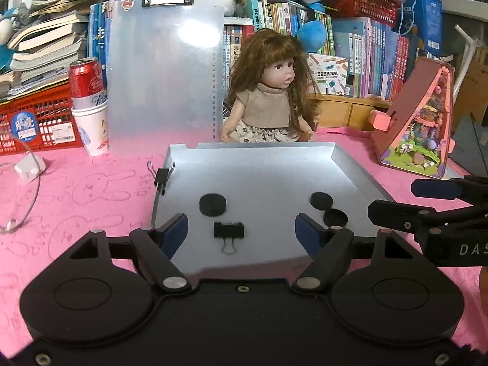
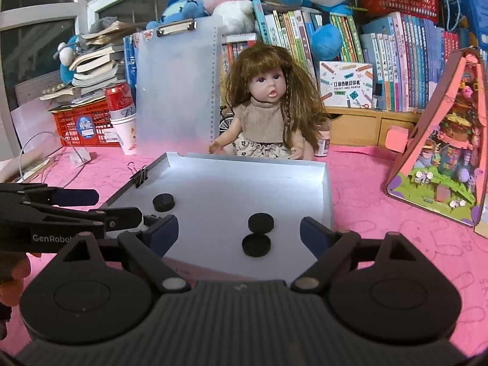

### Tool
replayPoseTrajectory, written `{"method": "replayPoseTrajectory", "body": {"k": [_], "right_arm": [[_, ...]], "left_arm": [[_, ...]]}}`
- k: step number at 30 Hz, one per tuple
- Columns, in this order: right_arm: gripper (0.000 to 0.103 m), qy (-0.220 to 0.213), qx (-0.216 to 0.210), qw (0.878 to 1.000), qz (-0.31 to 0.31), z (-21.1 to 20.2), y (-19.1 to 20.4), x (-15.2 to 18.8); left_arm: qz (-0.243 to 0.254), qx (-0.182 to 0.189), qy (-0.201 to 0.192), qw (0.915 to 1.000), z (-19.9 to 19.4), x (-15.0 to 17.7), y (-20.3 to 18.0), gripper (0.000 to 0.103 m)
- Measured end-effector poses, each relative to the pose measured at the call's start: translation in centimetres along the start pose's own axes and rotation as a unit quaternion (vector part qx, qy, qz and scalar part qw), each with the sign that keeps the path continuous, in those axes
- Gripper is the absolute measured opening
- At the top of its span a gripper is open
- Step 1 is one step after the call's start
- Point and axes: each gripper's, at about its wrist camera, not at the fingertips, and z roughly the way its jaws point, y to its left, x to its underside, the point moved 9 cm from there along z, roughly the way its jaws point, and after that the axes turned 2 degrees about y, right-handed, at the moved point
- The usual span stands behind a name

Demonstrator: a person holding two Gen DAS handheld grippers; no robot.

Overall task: Organize rigid objects
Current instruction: 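Open both tools to drop the discs into the box, then move both tools back toward the loose objects on the tablecloth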

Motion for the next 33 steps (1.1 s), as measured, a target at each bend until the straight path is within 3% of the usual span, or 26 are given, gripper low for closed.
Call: {"method": "replayPoseTrajectory", "body": {"k": [9,23,30,33], "right_arm": [[0.095,-0.032,0.014,0.999,-0.032,-2.6,0.6,2.6],[0.095,-0.032,0.025,0.999,0.009,-4.8,0.1,6.6],[0.094,-0.037,0.03,0.999,0.013,-6.9,-0.5,8.1],[0.089,-0.026,0.031,0.999,0.01,-7.4,-0.6,9.1]], "left_arm": [[0.0,-0.009,-0.009,0.9999,-2.1,2.9,-0.2,0.076],[-0.007,-0.015,-0.026,0.9995,-4.8,6.6,-0.1,0.075],[0.003,-0.009,-0.041,0.9991,-7.3,7.7,0.2,0.069],[0.017,-0.004,-0.034,0.9993,-8.1,8.4,0.0,0.061]]}}
